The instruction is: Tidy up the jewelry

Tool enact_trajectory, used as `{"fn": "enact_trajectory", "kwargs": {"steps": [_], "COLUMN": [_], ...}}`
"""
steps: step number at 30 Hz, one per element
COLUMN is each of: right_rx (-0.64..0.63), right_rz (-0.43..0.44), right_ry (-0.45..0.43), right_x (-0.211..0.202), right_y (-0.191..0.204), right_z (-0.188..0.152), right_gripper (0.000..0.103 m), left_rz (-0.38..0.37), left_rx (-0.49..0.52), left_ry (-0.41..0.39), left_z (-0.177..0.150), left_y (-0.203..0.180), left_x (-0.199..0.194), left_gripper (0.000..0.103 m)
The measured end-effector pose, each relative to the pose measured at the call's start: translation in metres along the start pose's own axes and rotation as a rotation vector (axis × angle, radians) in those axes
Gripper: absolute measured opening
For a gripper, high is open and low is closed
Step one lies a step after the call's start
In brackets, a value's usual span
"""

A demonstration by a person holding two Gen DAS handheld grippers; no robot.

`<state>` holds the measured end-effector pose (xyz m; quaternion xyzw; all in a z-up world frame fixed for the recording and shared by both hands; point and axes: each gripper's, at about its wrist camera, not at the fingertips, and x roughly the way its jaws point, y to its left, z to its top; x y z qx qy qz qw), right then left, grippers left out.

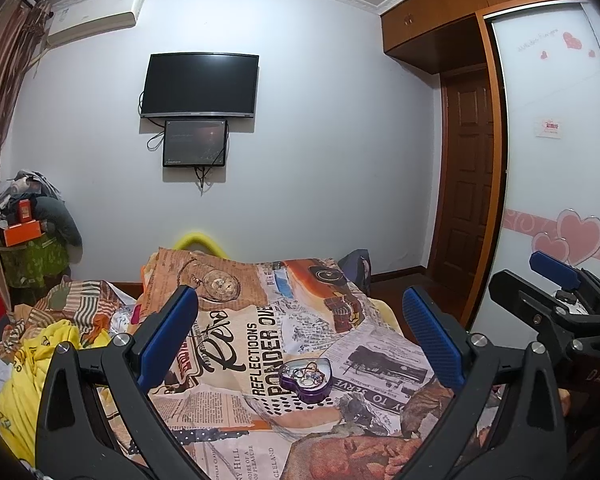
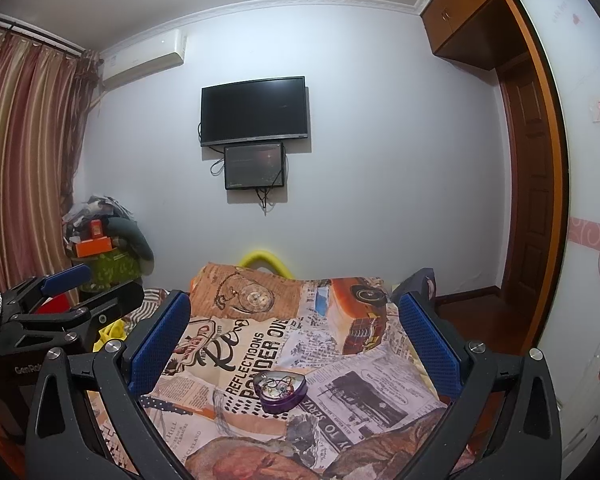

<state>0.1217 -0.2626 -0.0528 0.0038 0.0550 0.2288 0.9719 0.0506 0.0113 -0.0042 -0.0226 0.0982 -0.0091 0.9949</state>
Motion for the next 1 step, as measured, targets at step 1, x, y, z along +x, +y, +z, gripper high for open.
{"fn": "enact_trajectory", "kwargs": {"steps": [1], "right_rx": [0.0], "right_rz": [-0.001], "right_ry": [0.001], "right_x": [0.0006], "right_y": [0.0001], "right_z": [-0.0002], "right_gripper": [0.103], "left_rz": [0.003], "left_rx": [0.001], "left_ry": [0.005], "left_z": [-0.0006], "left_y": [0.0008], "left_x": [0.0022], "left_gripper": [0.103]}}
